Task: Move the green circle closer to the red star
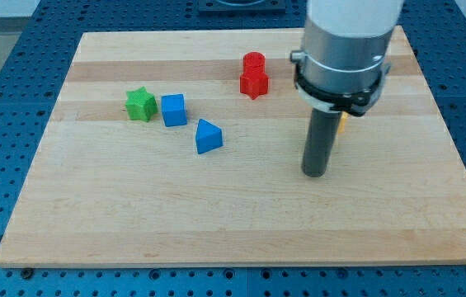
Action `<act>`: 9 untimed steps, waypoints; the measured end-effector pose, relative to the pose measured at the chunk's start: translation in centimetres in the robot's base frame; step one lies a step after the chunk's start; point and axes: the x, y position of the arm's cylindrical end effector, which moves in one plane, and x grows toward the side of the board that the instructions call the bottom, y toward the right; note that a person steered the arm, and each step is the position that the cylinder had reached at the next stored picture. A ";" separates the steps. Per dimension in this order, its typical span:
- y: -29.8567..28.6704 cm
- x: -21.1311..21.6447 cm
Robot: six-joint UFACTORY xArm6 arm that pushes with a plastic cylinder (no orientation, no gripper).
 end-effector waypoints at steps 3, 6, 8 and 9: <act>0.4 -3.1; 1.1 -6.7; -1.2 -8.1; -2.8 -8.8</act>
